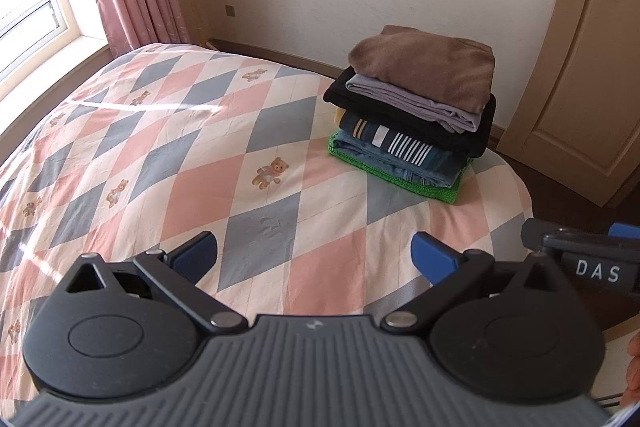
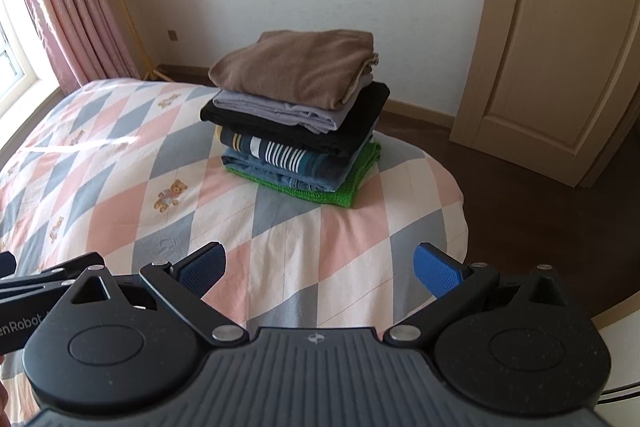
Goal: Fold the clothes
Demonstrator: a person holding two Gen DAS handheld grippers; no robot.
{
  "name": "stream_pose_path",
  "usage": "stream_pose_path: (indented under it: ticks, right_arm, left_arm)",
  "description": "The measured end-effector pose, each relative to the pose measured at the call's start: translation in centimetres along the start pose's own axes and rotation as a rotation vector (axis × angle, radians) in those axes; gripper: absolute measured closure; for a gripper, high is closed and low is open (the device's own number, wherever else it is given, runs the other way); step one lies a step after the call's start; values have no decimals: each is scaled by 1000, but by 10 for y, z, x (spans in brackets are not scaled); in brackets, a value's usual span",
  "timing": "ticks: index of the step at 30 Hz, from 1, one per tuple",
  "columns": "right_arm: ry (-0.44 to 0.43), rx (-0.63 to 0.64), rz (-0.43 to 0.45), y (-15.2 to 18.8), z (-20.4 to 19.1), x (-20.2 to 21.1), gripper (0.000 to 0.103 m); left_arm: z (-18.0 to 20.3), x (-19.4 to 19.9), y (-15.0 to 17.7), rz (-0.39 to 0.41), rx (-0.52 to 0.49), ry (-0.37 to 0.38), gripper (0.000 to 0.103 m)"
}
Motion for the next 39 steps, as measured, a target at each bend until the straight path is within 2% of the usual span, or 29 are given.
stream_pose_path:
  ticks: [20,39]
  right_arm:
    - [51,15,-85,-18,-13,-75,0]
    - [98,11,-135,-21,-14,-117,0]
  left_arm:
    - [-13,-85,-22,-98,1,25,1]
    - [-16,-140,-36,-145,-31,62,1]
Point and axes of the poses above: each gripper's, at about its wrist camera, not at the fingertips, and x roughly against the way its jaws point, z to its right, y to its underside, the point moved 8 cm from there along -x, roughly the way its jaws point, and after that the axes turned 15 degrees about y, right-handed, at the moved point
